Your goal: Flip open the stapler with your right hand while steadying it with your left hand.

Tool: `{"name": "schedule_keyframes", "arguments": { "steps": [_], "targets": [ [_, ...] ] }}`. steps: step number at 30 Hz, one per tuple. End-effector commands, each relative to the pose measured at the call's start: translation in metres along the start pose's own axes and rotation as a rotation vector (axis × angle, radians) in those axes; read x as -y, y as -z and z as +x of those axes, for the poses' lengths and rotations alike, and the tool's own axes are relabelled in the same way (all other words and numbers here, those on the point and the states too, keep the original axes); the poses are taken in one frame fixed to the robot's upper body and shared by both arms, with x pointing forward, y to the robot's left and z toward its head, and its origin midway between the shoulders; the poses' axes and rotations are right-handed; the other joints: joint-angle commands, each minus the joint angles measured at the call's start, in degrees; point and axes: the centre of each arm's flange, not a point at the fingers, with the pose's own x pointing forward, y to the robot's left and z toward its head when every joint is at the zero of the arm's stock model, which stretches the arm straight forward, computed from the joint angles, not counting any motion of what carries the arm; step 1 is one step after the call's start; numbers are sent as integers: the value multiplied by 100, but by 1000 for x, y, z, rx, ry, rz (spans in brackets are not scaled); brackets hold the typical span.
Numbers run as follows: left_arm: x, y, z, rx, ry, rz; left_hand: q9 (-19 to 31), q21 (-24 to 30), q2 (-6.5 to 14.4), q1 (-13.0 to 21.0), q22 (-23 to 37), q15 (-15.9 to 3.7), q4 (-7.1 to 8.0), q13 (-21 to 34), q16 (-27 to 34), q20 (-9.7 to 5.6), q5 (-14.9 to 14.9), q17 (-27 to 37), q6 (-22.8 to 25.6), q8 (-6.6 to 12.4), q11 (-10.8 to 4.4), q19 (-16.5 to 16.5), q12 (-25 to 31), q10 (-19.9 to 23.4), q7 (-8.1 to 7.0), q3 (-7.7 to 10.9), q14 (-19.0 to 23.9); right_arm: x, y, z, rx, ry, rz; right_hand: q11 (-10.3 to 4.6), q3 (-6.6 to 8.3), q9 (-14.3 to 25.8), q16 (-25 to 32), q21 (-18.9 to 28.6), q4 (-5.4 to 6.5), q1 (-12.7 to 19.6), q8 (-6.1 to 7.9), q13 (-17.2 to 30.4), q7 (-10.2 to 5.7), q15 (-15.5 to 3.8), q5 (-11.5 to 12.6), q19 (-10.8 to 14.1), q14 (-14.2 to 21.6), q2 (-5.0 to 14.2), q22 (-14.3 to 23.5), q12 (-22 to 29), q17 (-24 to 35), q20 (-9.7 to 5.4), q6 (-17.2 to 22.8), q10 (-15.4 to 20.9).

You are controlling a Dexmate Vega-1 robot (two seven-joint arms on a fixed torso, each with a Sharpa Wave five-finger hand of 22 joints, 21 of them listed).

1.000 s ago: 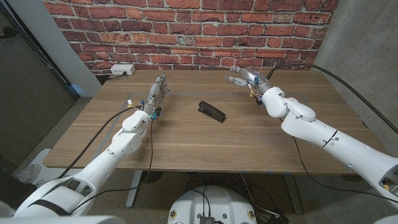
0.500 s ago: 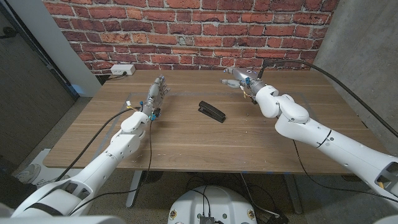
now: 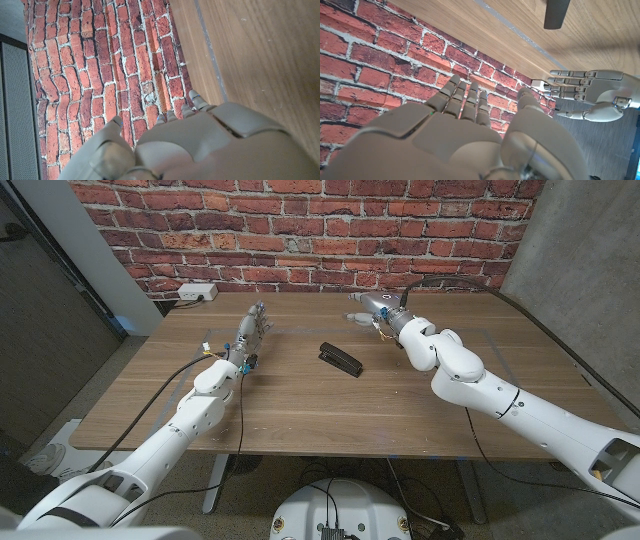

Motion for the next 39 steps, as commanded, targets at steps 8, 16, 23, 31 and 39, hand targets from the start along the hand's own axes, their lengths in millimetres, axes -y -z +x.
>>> {"name": "schedule_keyframes", "arguments": {
  "steps": [8, 16, 23, 31, 39],
  "targets": [
    [-4, 2, 1, -4, -5, -4, 12, -26, 318, 19, 24, -214, 14, 28, 44, -1, -8, 14, -971, 10, 55, -534, 8, -809, -30, 24, -497, -13, -32, 23, -5, -99, -108, 19, -121, 19, -5, -2, -54, 61, -70, 25, 85, 34, -22, 118, 34, -219, 14, -53, 26, 119, -274, -84],
    [-5, 3, 3, -4, -7, -4, 12, -38, 317, 17, 24, -218, 14, 28, 44, -1, -10, 14, -969, 10, 57, -531, 9, -809, -29, 28, -496, -18, -40, 29, -21, -166, -140, 40, -265, 22, 11, 0, -6, -50, -16, 31, 121, 45, -8, 177, 65, -383, 19, -46, 38, 162, -198, -71],
    [-5, 5, 6, -10, -4, -6, 12, -49, 314, 14, 25, -219, 15, 28, 42, -2, -12, 14, -972, 8, 45, -530, 9, -809, -32, 30, -499, -23, -45, 33, -23, -192, -152, 23, -371, 24, 23, 1, 16, -111, 47, 35, 111, 35, 26, 228, 117, -506, 21, -8, 40, 182, -40, 31],
    [-6, 6, 9, -12, -4, -5, 13, -59, 312, 11, 25, -213, 16, 28, 42, 1, -14, 14, -975, 6, 53, -526, 7, -814, -24, 32, -500, -28, -51, 36, -8, -216, -167, 93, -507, 37, 52, 4, 44, -170, 150, 45, 175, 19, 83, 313, 282, -641, 26, 80, 42, 223, 307, 287],
    [-7, 8, 11, -15, -5, -8, 13, -72, 312, 9, 26, -212, 17, 28, 40, 9, -16, 14, -980, 3, 52, -530, 7, -815, -24, 36, -503, -36, -56, 42, 8, -251, -195, 161, -622, 51, 166, 71, 57, -176, 191, 68, 209, -42, 161, 564, 831, -745, 42, 196, 65, 264, 602, 656]
  ]
}}
